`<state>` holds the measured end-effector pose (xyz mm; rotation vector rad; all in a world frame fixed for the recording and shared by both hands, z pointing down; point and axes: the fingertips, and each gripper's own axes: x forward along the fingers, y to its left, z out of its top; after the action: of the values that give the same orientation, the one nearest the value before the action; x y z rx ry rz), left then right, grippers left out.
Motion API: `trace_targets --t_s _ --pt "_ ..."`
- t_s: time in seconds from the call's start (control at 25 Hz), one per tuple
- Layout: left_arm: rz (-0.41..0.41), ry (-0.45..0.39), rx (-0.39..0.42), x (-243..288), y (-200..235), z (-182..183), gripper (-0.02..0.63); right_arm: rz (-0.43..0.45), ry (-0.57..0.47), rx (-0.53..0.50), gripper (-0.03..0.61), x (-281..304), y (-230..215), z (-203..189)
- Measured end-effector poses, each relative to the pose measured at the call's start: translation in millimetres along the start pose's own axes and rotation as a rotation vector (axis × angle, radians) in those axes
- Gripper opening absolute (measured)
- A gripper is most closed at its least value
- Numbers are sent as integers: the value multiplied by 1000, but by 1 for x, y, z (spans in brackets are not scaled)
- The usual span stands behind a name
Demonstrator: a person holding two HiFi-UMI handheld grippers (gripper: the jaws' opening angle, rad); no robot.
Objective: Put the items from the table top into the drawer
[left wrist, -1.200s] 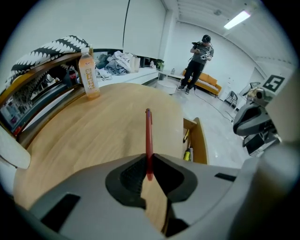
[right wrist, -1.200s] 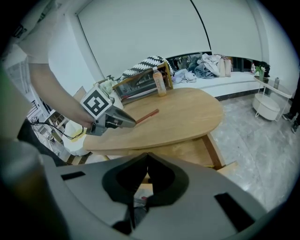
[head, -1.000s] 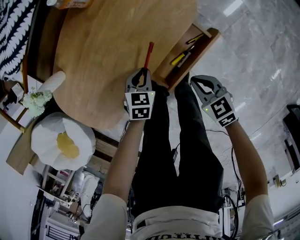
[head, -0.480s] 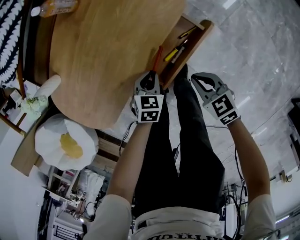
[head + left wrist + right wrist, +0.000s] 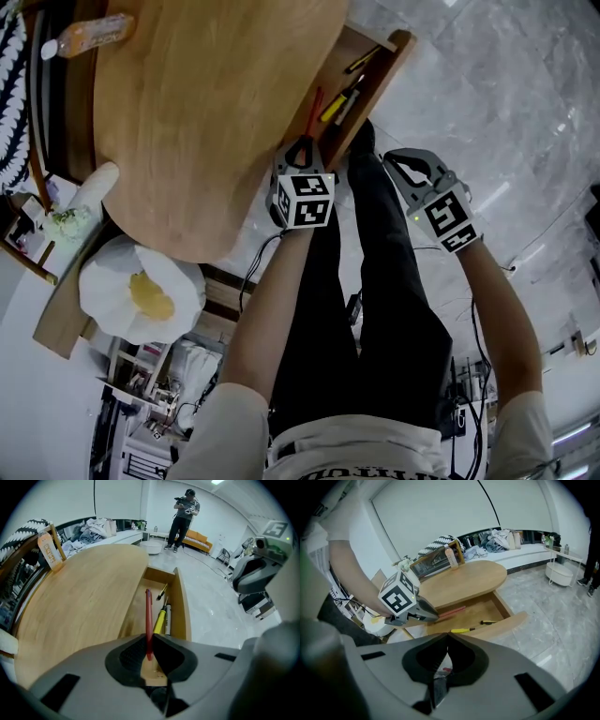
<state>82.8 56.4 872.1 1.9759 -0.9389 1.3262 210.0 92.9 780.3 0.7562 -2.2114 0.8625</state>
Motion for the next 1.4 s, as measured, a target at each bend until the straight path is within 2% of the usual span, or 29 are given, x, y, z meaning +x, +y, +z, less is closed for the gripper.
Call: trace_targets --t_s 0.12,0.28,0.36,0.48,0.64,1.04,1.24,1.4 --pt "18 29 12 8 1 1 62 -4 0 6 20 -4 -5 -4" --pt "47 22 49 9 7 10 63 -15 -5 11 20 -9 -14 -4" --pt "40 13 56 5 7 13 65 -15 -3 6 20 -12 -16 -3" --pt "27 4 63 -3 7 17 103 -13 -1 -6 20 -18 -17 4" --pt "24 -19 54 -28 8 26 103 -17 -2 -29 20 -32 -14 24" --pt "4 -142 17 -156 6 65 72 -52 -37 -68 20 -100 14 96" --pt "33 -209 -41 -221 20 83 60 -79 -89 -37 20 -134 23 135" --pt "26 -244 -90 -274 25 90 57 -84 -119 -43 20 -161 37 164"
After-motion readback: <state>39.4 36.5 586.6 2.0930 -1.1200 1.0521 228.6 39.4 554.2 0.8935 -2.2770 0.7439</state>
